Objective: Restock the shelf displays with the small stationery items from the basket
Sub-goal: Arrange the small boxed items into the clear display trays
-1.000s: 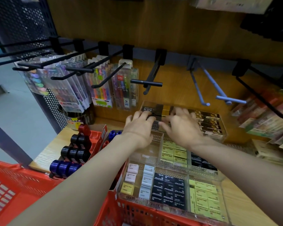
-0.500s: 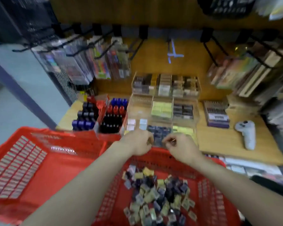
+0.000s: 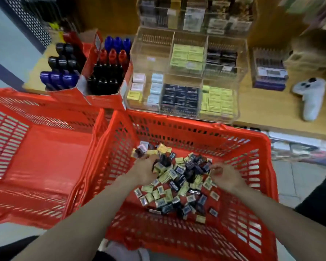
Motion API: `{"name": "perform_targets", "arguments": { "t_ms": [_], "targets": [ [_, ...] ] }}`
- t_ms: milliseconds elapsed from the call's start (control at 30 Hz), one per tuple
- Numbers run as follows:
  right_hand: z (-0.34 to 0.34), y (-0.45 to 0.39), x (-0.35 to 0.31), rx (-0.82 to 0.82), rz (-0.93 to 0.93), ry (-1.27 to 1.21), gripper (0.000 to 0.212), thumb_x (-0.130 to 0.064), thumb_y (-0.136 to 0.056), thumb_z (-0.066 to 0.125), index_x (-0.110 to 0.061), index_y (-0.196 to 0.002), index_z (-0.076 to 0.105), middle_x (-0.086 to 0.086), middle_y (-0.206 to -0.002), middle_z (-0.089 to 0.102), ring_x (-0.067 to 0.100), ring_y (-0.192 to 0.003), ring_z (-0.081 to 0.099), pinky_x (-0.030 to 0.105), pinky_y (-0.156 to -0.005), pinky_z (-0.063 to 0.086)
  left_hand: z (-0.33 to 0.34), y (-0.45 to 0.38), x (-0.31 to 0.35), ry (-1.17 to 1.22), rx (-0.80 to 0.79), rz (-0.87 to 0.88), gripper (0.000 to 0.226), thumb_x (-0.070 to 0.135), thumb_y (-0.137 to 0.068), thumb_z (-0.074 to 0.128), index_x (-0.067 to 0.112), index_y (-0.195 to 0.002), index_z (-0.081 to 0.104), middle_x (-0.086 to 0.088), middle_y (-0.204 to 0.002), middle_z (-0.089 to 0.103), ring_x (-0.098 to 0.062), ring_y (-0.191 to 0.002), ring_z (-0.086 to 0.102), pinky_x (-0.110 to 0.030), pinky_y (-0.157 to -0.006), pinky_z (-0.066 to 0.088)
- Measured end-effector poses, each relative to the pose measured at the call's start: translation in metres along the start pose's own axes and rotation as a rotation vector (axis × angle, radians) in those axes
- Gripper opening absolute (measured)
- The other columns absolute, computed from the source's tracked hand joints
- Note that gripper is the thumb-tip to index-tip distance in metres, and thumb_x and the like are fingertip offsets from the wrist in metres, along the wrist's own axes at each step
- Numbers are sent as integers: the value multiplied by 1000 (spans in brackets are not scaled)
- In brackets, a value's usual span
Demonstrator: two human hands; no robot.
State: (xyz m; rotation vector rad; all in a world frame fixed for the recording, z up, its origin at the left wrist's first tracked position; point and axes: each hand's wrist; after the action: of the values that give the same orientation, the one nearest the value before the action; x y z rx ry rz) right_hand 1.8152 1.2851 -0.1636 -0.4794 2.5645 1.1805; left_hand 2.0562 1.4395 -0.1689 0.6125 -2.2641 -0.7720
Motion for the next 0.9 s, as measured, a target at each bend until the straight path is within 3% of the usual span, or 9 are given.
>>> {"name": "perform_targets", "arguments": {
  "t_ms": [67, 133, 200, 300, 400, 567, 700, 800, 900],
  "targets": [
    [10, -6, 3, 18, 46, -16, 31, -13, -91, 63, -9, -121, 65, 14, -110, 69, 31, -99, 65, 30, -84, 50, 14, -19, 5, -40, -22, 41, 68, 24, -94, 64, 25, -151, 27, -16, -153, 30, -35, -139, 33, -44, -104, 42],
    [18, -9, 3, 29, 26, -22, 40, -10, -90, 63, -14, -129, 58, 13, -113, 67, 27, -86, 66, 32, -77, 51, 27, -34, 16, -80, -27, 104, 70, 25, -94, 65, 31, -152, 25, -8, -160, 17, -35, -147, 17, -50, -113, 35],
    [24, -11, 4, 7, 8, -32, 47, -10, -90, 63, -19, -135, 51, 11, -125, 57, 18, -77, 59, 24, -74, 45, 39, -46, 27, -170, 10, 201, 71, 26, -93, 65, 32, -152, 26, -3, -157, 21, -32, -145, 17, -47, -115, 32],
    [32, -11, 9, 4, 7, -17, 60, -14, -89, 68, -25, -142, 42, 7, -137, 41, 16, -94, 54, 17, -87, 39, 57, -63, 38, -298, 6, 274, 76, 29, -93, 66, 31, -154, 21, -3, -156, 23, -28, -142, 19, -47, -114, 31],
    [39, -9, 14, 4, -64, 26, 71, -19, -88, 70, -29, -148, 33, 3, -144, 30, 21, -123, 48, 24, -103, 39, 73, -74, 45, -404, 6, 250, 84, 30, -91, 68, 28, -155, 13, -3, -157, 25, -27, -142, 23, -45, -115, 25],
    [45, -24, 13, -48, -172, 150, 78, -32, -88, 71, -42, -148, 23, 2, -152, 18, 26, -138, 32, 35, -109, 40, 77, -81, 40, -345, 150, 170, 69, 14, -90, 69, 24, -147, 33, -3, -151, 36, -28, -137, 33, -41, -111, 26],
    [63, -43, -5, -10, -192, 506, 86, -57, -84, 66, -49, -149, 11, 8, -155, 5, 36, -139, 18, 48, -107, 37, 67, -71, 22, -333, 138, 230, 57, 8, -93, 60, 26, -144, 40, -1, -150, 37, -24, -138, 32, -42, -113, 28],
    [82, -51, -17, 61, -197, 517, 78, -58, -85, 65, -44, -148, 23, 14, -150, 5, 38, -134, 25, 47, -103, 43, 64, -61, 9, -300, 119, 283, 68, 4, -91, 59, 27, -149, 35, -1, -153, 31, -24, -140, 28, -41, -112, 31],
    [89, -53, -13, 90, -203, 375, 56, -43, -87, 69, -35, -137, 45, 12, -142, 20, 36, -127, 34, 44, -99, 46, 65, -51, 7, 29, 152, 239, 58, 3, -92, 55, 23, -145, 42, -2, -146, 38, -23, -136, 32, -37, -111, 34]
  ]
}}
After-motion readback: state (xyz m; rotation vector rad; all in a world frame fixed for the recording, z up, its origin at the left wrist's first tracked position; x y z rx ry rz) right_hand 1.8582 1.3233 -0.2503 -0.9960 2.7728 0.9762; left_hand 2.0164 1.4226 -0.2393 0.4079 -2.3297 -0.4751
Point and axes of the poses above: each hand's wrist, its own y-axis away from the middle knuckle, its own z-axis out of the palm, x = y × z
